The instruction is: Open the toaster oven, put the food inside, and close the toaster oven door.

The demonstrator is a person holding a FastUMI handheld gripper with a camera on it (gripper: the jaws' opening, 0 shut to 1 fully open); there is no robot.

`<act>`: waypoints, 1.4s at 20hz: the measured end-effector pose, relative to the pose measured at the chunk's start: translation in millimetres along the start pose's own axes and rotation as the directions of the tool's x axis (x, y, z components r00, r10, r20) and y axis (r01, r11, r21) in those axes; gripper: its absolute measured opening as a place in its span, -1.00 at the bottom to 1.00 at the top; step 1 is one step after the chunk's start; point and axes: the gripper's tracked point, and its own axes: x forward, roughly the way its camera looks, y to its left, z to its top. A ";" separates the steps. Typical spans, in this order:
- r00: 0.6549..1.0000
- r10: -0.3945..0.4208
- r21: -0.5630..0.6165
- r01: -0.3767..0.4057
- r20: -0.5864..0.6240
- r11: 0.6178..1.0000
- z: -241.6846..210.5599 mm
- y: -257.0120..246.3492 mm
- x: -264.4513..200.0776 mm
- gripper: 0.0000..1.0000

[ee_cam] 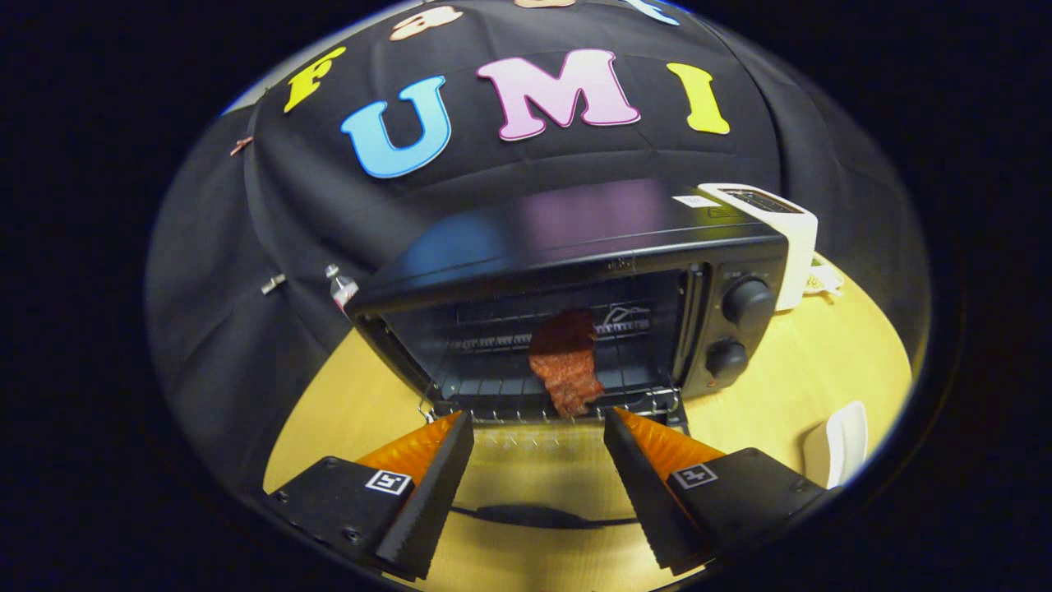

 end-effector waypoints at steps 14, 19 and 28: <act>0.968 -0.127 -0.097 0.109 -0.214 0.989 -114.5 -0.7 -59.9 0.97; 0.947 -0.182 -0.032 0.180 -0.264 0.983 -140.7 -0.7 -38.9 0.97; 0.938 -0.245 -0.069 0.235 -0.246 0.969 -137.7 0.4 -4.7 0.97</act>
